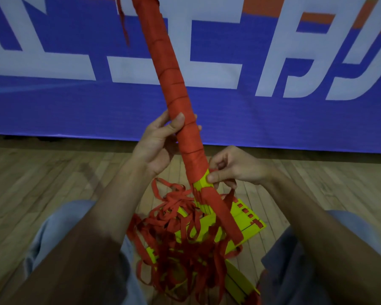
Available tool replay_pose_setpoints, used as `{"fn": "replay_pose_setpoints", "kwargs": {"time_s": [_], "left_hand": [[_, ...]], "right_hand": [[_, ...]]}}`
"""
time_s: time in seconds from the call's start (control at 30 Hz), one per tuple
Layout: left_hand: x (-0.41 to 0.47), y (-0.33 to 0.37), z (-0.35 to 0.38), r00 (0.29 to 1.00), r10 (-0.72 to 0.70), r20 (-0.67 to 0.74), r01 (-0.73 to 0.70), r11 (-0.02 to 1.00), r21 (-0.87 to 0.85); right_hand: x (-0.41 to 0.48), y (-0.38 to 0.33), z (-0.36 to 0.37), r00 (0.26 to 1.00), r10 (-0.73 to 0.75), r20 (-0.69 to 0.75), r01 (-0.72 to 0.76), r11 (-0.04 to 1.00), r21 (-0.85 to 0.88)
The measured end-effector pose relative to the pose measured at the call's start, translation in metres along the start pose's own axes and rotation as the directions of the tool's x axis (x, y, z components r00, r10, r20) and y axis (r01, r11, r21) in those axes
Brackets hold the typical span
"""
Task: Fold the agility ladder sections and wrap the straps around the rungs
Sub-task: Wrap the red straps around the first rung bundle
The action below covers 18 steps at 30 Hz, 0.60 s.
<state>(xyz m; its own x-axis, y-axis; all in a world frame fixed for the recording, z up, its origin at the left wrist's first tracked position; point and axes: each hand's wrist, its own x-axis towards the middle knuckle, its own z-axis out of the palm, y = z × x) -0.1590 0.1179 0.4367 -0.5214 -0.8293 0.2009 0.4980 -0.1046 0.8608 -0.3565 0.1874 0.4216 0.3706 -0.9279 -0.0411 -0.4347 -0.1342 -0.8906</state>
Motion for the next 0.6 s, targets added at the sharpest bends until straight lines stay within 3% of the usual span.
{"fn": "replay_pose_setpoints", "kwargs": {"time_s": [0.23, 0.4, 0.5, 0.6], "left_hand": [[0.008, -0.007, -0.004, 0.971, 0.081, -0.224, -0.044, 0.986, 0.164], [0.012, -0.017, -0.005, 0.933, 0.112, -0.341, -0.055, 0.983, 0.172], [0.013, -0.026, -0.003, 0.896, 0.13, -0.425, -0.039, 0.975, 0.217], [0.014, -0.032, -0.001, 0.869, 0.139, -0.476, -0.005, 0.963, 0.271]], "right_hand": [[0.004, -0.006, 0.005, 0.971, 0.067, -0.229, -0.111, 0.976, -0.187], [0.004, -0.015, 0.017, 0.978, 0.038, -0.207, -0.11, 0.931, -0.348], [0.009, -0.014, 0.038, 0.973, 0.057, -0.225, -0.178, 0.805, -0.566], [0.015, -0.011, 0.05, 0.966, 0.056, -0.253, -0.199, 0.785, -0.587]]}}
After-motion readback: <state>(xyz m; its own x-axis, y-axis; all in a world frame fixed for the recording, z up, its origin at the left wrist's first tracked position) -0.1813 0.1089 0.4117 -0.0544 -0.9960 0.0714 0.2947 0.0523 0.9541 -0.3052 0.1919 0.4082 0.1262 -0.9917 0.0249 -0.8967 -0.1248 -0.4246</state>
